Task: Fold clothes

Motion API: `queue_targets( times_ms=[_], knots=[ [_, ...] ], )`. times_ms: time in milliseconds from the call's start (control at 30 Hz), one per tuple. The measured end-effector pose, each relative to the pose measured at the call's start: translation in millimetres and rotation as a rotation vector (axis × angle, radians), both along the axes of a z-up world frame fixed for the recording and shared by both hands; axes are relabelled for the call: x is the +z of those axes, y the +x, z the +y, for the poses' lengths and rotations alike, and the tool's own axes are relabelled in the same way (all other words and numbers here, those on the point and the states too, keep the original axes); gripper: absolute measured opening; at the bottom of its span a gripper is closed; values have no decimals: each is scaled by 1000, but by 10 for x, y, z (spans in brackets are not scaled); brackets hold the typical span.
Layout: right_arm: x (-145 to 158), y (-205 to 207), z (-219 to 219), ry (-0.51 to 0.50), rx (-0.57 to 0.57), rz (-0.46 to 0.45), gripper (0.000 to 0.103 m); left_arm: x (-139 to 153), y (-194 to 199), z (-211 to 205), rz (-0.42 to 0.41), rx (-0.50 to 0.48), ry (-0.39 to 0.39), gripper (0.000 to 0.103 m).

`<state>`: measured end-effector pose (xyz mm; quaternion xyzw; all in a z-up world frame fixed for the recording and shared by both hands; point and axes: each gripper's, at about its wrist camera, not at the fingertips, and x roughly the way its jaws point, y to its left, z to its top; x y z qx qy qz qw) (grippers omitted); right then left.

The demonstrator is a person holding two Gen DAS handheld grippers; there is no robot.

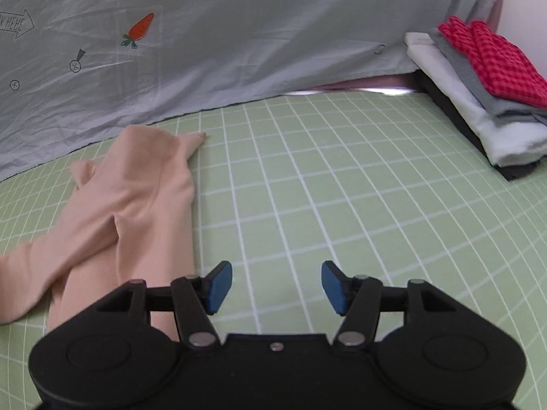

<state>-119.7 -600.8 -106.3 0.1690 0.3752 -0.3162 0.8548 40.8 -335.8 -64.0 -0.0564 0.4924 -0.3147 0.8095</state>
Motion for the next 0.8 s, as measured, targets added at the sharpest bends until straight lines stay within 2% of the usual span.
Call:
queue_targets(
  times_ms=[33,100,133,167,200,267,333,400,567,667,733,800],
  knots=[
    [-3,-119,1,18,-23,0,59,2,-123,-120,15,-40,-18,10],
    [-16,-299,10,47,-59,-1,59,-5,-367,-359,44,-111,-42,24],
    [-30,-375,27,57,-71,1,59,-11,-463,-445,39,-135,-17,53],
    [-39,-428,43,63,-77,3,59,-19,-550,-522,27,-156,19,88],
    [-39,-468,60,67,-78,0,59,-8,-603,-538,-13,-155,52,97],
    [-8,-504,98,67,-63,-19,59,21,-640,-506,-94,-126,121,99],
    [45,-468,144,53,-32,-39,64,5,-542,-408,-106,-48,181,99],
    [120,-365,211,35,19,-67,71,-23,-426,-258,-90,30,202,99],
    [202,76,504,27,232,-104,72,-120,-253,99,-39,170,275,100],
    [165,326,735,45,343,-92,61,-168,-227,234,-17,203,299,100],
    [110,441,840,73,390,-80,49,-162,-215,301,-15,218,302,100],
    [50,498,923,106,431,-68,44,-132,-215,342,-26,235,305,100]
  ],
)
